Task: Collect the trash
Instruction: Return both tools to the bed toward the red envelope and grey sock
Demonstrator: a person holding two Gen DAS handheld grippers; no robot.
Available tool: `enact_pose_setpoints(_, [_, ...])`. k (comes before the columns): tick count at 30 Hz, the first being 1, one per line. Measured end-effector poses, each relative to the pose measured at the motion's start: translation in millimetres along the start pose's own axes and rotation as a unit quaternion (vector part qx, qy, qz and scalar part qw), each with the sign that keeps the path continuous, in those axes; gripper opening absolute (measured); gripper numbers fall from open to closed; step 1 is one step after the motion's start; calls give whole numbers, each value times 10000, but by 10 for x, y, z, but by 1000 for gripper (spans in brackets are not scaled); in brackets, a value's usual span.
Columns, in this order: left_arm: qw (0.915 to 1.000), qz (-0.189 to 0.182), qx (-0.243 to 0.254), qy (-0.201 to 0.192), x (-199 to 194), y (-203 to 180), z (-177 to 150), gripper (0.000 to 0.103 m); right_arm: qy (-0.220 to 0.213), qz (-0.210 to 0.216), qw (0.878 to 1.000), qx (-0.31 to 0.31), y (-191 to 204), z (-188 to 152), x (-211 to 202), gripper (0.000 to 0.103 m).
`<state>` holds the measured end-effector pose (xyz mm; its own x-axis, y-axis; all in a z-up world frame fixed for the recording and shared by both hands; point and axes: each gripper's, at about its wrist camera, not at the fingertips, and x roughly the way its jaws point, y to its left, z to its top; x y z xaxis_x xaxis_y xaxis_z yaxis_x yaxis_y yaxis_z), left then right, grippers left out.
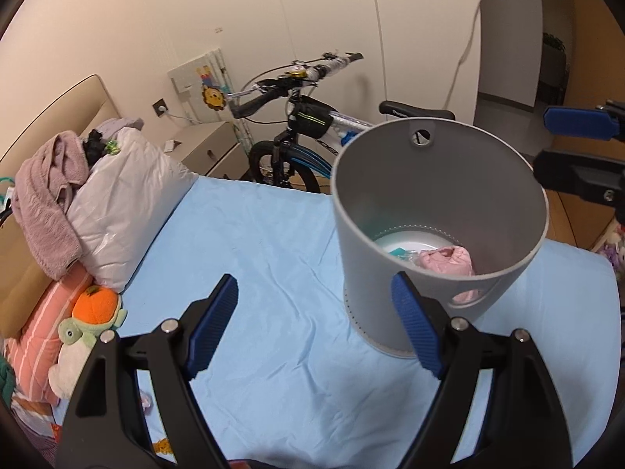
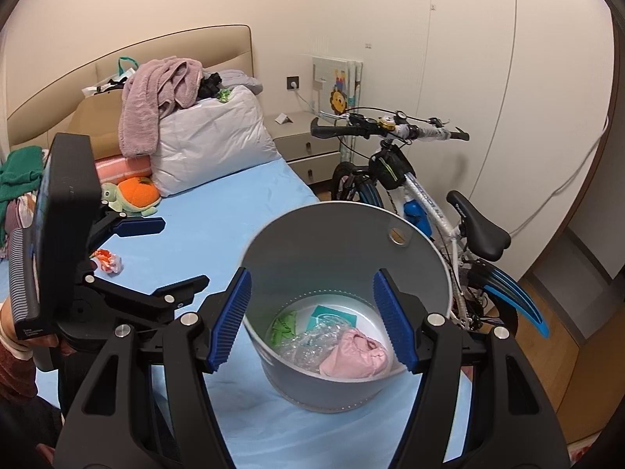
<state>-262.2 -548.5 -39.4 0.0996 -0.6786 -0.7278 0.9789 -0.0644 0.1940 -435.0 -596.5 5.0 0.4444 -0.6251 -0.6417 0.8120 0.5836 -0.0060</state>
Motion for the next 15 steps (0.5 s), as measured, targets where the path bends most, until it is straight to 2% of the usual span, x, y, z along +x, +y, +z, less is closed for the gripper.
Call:
enact_pose_setpoints(8, [9979,360,-528,-104,-370,455,-340,81,-45,371,9985,-407,520,90,-5,62])
enact_pose_setpoints(15, [9885,971,-1153,-86,-798,1021,-848,81,-43,965,9912,-904,1283,158,33,62])
